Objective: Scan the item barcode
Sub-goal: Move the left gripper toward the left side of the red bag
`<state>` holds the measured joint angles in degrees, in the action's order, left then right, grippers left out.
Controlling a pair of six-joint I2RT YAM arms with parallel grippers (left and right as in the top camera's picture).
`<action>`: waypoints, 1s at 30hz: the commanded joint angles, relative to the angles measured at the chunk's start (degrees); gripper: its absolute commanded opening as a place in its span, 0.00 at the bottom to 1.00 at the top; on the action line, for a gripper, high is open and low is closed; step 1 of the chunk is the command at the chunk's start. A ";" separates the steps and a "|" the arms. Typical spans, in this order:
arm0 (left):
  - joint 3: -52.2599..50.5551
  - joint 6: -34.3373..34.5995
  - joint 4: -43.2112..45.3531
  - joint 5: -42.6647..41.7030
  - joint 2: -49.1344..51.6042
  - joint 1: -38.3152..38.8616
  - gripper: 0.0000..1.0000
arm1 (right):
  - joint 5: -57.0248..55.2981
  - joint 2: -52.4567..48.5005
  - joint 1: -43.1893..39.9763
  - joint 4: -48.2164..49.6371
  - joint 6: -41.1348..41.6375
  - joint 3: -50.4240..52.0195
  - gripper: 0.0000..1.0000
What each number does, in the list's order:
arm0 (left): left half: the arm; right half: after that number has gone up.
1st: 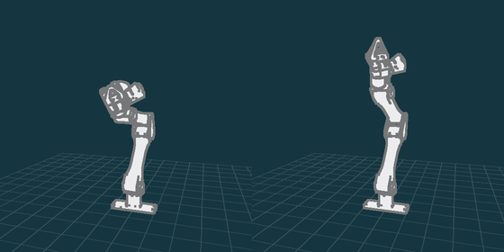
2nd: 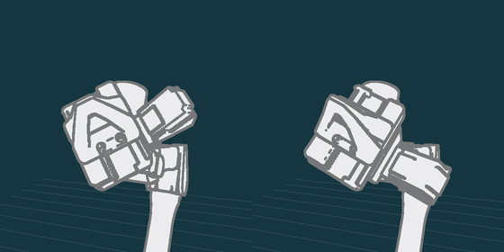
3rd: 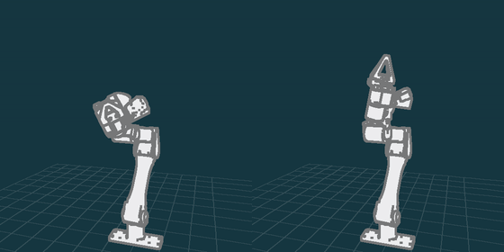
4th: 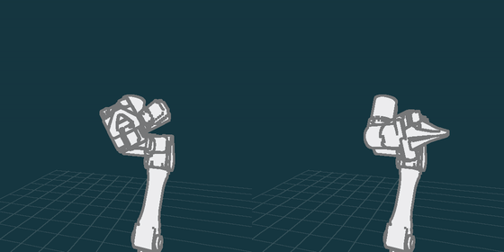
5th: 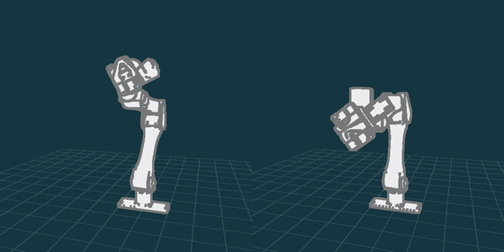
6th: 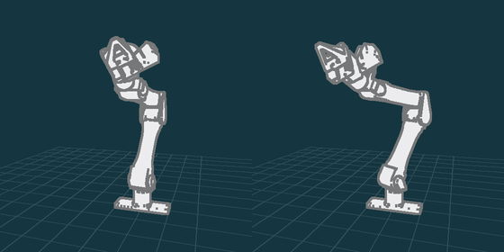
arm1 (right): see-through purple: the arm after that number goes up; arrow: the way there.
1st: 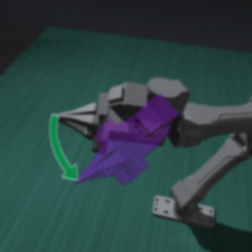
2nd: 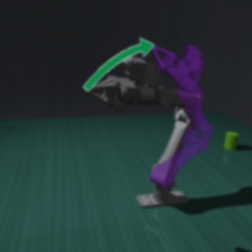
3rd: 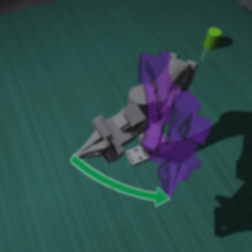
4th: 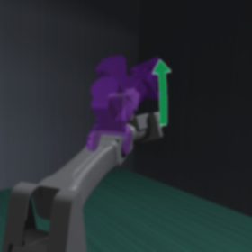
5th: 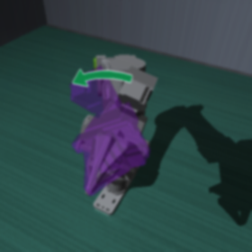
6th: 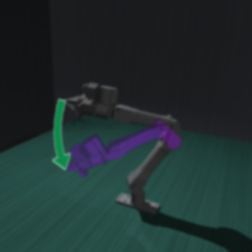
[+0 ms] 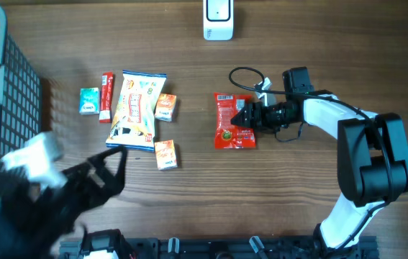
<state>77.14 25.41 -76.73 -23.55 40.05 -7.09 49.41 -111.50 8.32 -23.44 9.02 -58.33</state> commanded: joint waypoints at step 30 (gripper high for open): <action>-13.84 -5.46 -5.35 -3.82 5.62 -0.15 1.00 | -1.90 -2.36 0.50 -1.38 -0.81 1.36 0.73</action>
<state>69.54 21.06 -82.26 -24.21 45.67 -7.09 49.91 -111.55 8.32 -24.53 8.97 -58.33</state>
